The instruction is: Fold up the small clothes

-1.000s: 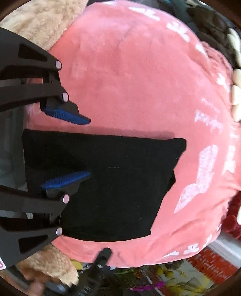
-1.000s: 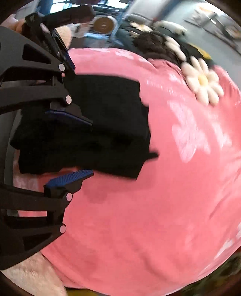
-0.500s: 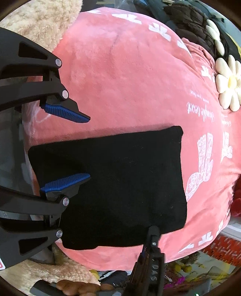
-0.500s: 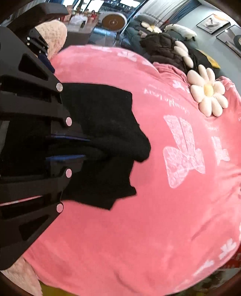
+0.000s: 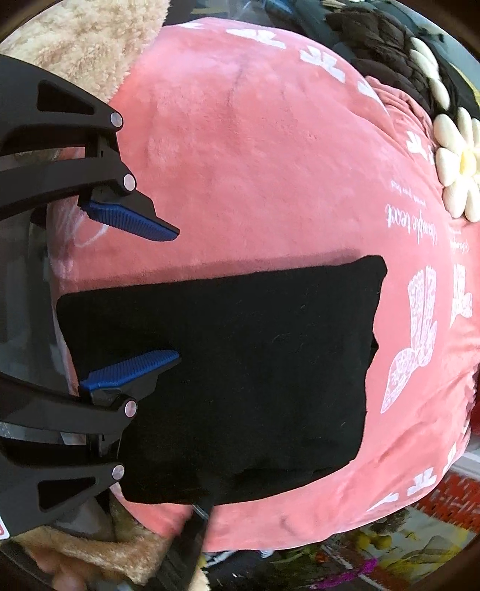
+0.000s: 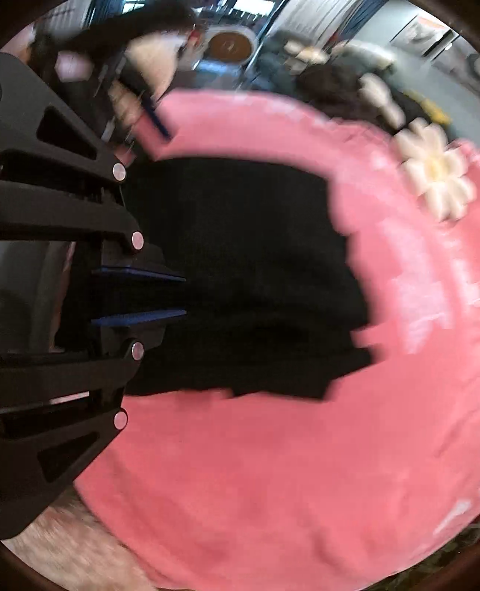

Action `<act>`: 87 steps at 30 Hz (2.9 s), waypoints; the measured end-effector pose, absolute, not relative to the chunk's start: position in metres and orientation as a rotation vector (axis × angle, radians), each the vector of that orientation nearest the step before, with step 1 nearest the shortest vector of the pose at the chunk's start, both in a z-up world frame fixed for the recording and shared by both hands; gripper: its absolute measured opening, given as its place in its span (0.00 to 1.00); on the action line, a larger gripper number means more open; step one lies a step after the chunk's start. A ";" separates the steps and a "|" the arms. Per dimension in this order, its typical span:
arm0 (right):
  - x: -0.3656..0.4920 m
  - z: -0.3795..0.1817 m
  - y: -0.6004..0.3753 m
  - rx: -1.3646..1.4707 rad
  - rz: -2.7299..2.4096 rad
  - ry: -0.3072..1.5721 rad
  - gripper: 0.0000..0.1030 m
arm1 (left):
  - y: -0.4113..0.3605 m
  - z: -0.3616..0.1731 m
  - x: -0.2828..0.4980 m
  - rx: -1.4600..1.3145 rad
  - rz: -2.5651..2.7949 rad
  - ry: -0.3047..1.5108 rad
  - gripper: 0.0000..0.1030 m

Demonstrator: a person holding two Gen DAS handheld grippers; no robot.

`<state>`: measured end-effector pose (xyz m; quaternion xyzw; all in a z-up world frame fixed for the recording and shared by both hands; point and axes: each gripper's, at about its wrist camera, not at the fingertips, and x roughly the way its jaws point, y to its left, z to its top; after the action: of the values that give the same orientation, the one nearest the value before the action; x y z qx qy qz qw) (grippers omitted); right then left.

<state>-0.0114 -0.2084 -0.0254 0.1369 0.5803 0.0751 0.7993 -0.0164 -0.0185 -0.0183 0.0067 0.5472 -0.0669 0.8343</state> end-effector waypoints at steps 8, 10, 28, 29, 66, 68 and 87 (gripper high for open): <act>-0.019 -0.002 -0.208 0.230 0.164 1.192 0.17 | -0.020 -0.018 -0.020 0.040 -0.135 1.155 0.60; -0.019 -0.023 -0.209 0.211 0.136 1.265 0.17 | -0.022 -0.018 -0.020 0.044 -0.129 1.156 0.60; -0.016 -0.021 -0.243 0.393 0.074 1.224 0.83 | 0.028 -0.040 -0.006 -0.406 -0.109 1.227 0.78; -0.015 -0.022 -0.245 0.413 0.087 1.223 0.84 | 0.030 -0.045 -0.004 -0.447 -0.127 1.239 0.78; 0.017 0.046 -0.147 0.163 0.183 1.038 0.53 | 0.058 0.013 0.029 -0.102 -0.038 1.047 0.64; 0.001 0.039 -0.143 0.100 0.128 1.018 0.61 | 0.053 0.006 0.027 -0.112 -0.052 1.060 0.65; -0.026 -0.021 -0.174 0.112 -0.038 1.049 0.93 | 0.004 -0.031 -0.005 0.008 -0.013 1.041 0.66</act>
<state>-0.0260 -0.1737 -0.0212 0.0536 0.5003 -0.0184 0.8640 -0.0052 0.0042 -0.0313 0.0038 0.4973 -0.0063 0.8675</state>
